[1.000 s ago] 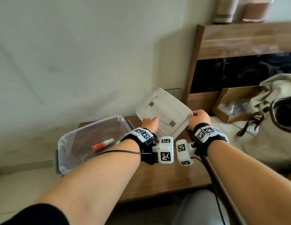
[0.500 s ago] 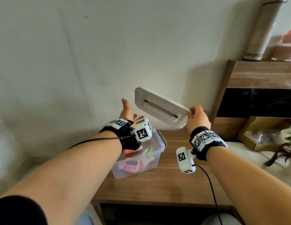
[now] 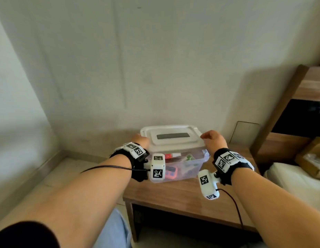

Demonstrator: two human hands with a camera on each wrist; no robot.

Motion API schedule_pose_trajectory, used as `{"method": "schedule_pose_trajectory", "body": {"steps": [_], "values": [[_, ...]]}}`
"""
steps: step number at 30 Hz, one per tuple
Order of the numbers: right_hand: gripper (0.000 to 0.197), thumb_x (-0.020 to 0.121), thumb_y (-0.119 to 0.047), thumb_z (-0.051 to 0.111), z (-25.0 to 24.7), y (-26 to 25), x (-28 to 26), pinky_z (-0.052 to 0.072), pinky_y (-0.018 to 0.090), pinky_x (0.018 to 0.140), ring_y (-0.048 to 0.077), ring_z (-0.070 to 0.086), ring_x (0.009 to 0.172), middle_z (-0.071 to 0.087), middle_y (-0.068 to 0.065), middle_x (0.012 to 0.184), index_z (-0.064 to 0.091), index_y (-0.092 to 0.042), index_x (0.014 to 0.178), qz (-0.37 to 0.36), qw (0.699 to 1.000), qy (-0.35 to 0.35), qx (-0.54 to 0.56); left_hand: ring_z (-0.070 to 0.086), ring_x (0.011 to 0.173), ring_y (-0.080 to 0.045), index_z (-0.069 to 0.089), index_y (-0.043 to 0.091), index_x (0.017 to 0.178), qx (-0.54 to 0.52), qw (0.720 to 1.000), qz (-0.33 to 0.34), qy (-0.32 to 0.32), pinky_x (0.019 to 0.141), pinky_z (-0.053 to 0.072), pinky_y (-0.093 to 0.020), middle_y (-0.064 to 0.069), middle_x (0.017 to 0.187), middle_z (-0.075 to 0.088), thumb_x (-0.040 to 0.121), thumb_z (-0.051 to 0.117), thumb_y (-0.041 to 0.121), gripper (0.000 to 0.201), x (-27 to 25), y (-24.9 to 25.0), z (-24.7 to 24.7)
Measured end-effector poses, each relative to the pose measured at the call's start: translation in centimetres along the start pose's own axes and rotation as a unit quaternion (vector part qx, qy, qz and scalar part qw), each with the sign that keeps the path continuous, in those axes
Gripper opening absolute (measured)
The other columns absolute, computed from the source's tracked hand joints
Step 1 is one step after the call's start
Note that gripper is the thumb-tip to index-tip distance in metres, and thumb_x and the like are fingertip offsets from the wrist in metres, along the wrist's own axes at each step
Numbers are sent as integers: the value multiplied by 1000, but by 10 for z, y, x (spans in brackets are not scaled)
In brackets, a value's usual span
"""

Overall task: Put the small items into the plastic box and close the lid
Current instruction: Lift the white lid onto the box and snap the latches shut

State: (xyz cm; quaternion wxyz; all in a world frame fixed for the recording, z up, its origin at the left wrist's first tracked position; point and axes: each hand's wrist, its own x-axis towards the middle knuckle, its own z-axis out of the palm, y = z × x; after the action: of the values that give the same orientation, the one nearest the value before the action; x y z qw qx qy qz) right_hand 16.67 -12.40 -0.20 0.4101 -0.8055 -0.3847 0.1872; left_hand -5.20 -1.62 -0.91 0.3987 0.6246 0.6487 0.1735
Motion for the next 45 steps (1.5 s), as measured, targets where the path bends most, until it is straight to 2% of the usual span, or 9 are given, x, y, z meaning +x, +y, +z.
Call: {"method": "schedule_pose_trajectory", "body": {"steps": [3,12,18,23,28,34,39,42,45], "values": [[38,89,2,38,8,4,-5,42,25,87,27,58,104,65,11,120,64,-12,114,4,998,-29,-51,59,120,-35,53,7,132,-29,1000,3,1,101,47,-41,-17,133,60,88,47,11,45,7,-14,16],[48,94,-11,44,11,9,-4,42,34,102,30,48,128,51,13,140,43,-13,141,29,978,-53,-201,66,108,-33,64,17,121,8,999,50,14,95,53,-40,-11,119,69,79,55,26,44,3,-15,26],[49,93,-14,47,17,6,-5,43,32,102,28,53,125,53,9,140,45,-17,141,20,977,-86,-196,68,99,-34,69,4,108,-7,1000,1,10,78,55,-35,-15,109,72,80,53,15,35,2,-15,14],[50,89,-13,53,13,6,-2,43,31,102,27,55,124,57,8,137,50,-14,139,16,979,-85,-187,63,85,-32,68,0,110,14,1000,-26,10,61,41,-28,-16,106,71,86,49,10,33,4,-21,15],[43,90,-8,48,12,7,0,47,32,99,29,57,119,60,9,132,59,-18,130,26,980,-74,-183,62,116,-34,62,-1,123,70,996,-43,38,92,49,-37,-19,125,64,88,51,18,41,9,-16,16],[25,88,-10,55,2,15,4,49,29,85,28,63,105,69,10,115,69,-13,109,57,987,-35,-148,54,126,-35,40,5,140,-4,998,-57,-5,104,45,-45,-15,140,52,91,47,14,51,10,-11,13],[28,88,-11,58,0,25,5,52,31,89,27,64,99,69,10,116,69,-12,114,108,988,-53,-95,63,108,-36,65,6,113,142,988,-17,-61,98,50,-43,-15,116,66,87,52,21,33,11,-14,11],[21,86,-15,63,-4,28,6,54,32,83,23,61,83,71,10,100,72,-9,103,130,987,-44,-86,64,103,-36,67,9,109,184,980,-9,-74,94,52,-40,-15,113,67,87,52,25,30,11,-15,13],[21,84,-20,63,-7,29,6,56,34,84,29,68,89,73,11,98,72,-9,99,156,982,-32,-102,64,97,-31,68,11,111,196,978,2,-68,84,50,-31,-10,113,66,87,54,32,34,18,-15,16]]}}
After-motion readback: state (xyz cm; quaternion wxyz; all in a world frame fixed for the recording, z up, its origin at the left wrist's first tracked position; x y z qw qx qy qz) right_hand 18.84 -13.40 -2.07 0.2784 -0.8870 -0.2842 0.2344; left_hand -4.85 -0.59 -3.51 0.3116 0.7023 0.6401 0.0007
